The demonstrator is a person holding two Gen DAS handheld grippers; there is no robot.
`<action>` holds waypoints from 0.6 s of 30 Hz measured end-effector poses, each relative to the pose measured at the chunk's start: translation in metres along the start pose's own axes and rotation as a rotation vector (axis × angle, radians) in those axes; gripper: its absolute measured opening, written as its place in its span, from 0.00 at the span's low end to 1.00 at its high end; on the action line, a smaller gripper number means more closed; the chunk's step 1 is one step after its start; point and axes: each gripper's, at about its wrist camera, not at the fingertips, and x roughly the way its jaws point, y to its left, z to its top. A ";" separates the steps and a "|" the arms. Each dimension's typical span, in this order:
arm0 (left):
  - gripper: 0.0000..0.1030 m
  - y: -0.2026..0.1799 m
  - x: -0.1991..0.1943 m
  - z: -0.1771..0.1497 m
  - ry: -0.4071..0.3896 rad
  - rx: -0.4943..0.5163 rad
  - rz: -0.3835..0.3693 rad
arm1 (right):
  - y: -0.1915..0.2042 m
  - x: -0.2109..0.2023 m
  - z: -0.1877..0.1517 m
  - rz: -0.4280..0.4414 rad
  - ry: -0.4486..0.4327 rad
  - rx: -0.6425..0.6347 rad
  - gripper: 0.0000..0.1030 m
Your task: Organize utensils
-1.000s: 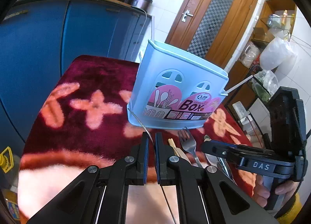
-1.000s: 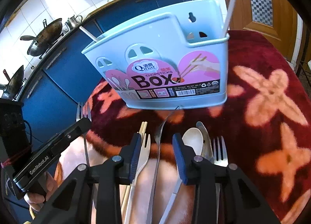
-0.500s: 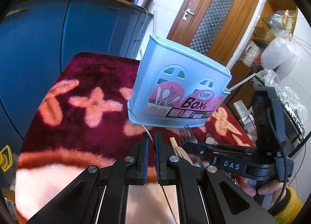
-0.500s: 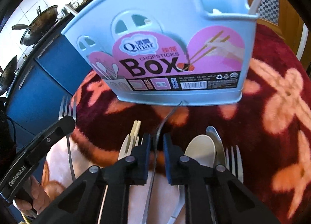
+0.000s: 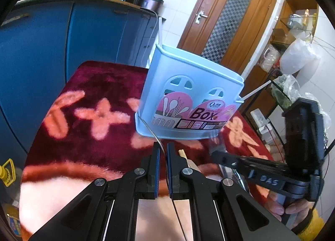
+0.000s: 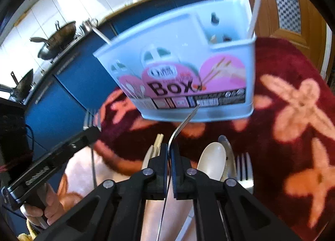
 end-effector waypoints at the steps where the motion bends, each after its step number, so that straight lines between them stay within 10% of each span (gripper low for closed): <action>1: 0.05 -0.001 -0.002 0.000 -0.005 0.001 -0.001 | 0.001 -0.008 0.000 0.003 -0.022 -0.001 0.04; 18: 0.03 -0.034 -0.054 0.025 -0.127 0.042 -0.056 | 0.014 -0.085 0.013 0.011 -0.254 -0.055 0.04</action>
